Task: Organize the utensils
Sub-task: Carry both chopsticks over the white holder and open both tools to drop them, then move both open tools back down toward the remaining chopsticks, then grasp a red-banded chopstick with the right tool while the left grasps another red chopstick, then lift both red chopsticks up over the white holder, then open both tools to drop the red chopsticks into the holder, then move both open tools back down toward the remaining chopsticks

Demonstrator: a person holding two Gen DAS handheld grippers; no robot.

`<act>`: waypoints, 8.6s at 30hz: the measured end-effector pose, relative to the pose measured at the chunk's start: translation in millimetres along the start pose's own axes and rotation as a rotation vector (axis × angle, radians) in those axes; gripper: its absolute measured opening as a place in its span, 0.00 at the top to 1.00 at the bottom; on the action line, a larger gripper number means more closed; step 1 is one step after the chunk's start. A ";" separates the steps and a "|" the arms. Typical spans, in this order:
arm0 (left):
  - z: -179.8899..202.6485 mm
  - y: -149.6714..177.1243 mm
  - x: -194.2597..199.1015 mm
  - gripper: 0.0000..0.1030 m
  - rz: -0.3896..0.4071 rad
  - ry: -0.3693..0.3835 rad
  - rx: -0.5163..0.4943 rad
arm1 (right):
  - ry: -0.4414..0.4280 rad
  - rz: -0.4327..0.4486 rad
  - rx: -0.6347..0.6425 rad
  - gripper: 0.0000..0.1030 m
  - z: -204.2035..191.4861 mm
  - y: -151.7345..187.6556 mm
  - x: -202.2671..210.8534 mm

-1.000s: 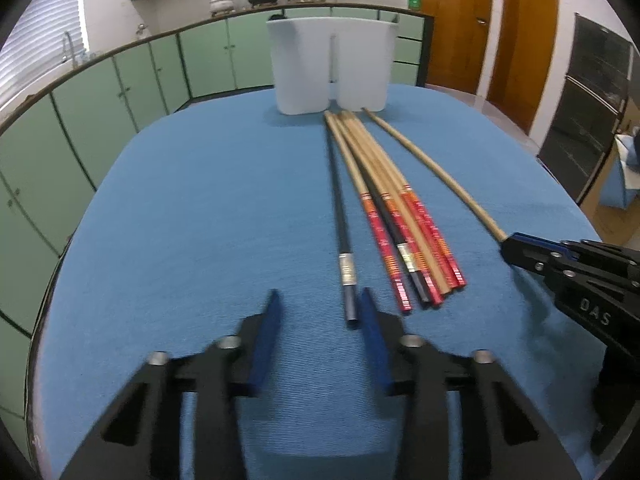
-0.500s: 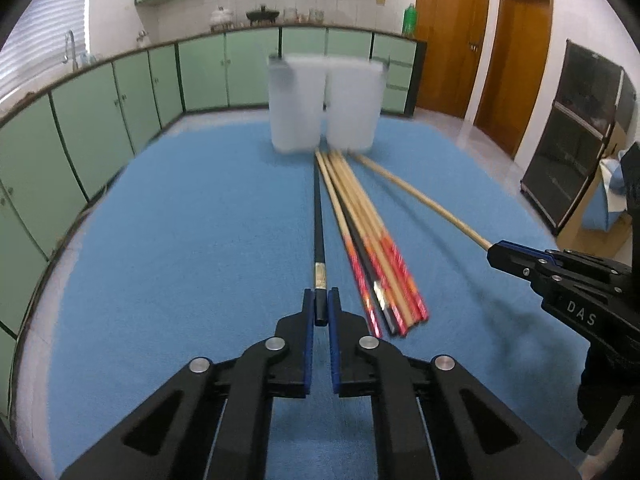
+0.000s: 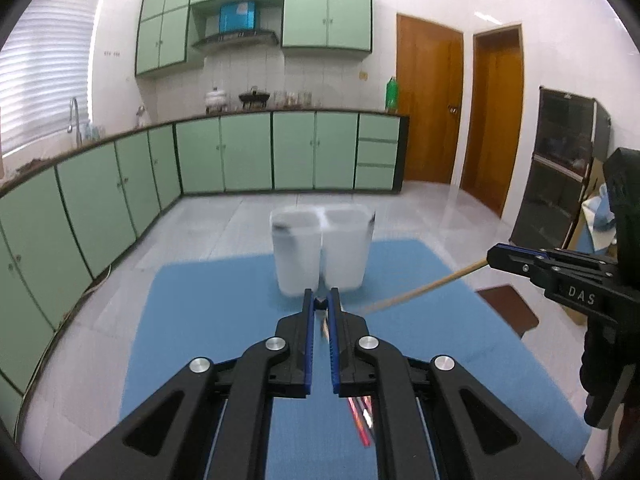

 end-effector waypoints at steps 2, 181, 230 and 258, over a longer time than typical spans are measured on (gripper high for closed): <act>-3.7 -8.1 0.6 0.94 0.018 0.008 -0.004 | -0.009 0.000 0.012 0.94 -3.9 -13.0 0.8; 36.5 77.9 -23.6 0.94 -0.177 0.000 0.043 | 0.152 -0.070 -0.034 0.95 9.4 100.8 -31.8; -46.9 -145.5 -121.9 0.94 0.151 -0.054 -0.026 | 0.035 0.022 0.054 0.94 -29.0 -169.2 -93.7; 0.1 50.4 -71.9 0.40 -0.151 -0.036 0.074 | 0.152 0.008 -0.091 0.13 34.9 33.2 -40.9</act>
Point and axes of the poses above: each gripper's, at about its wrist camera, not at the fingertips, and x roughly against the way its jaws point, z to its right, y to its underside, the point moved 2 cm from there along -x, roughly the way its jaws point, and after that the axes turned 15 degrees about -x, right-handed, at the moved point
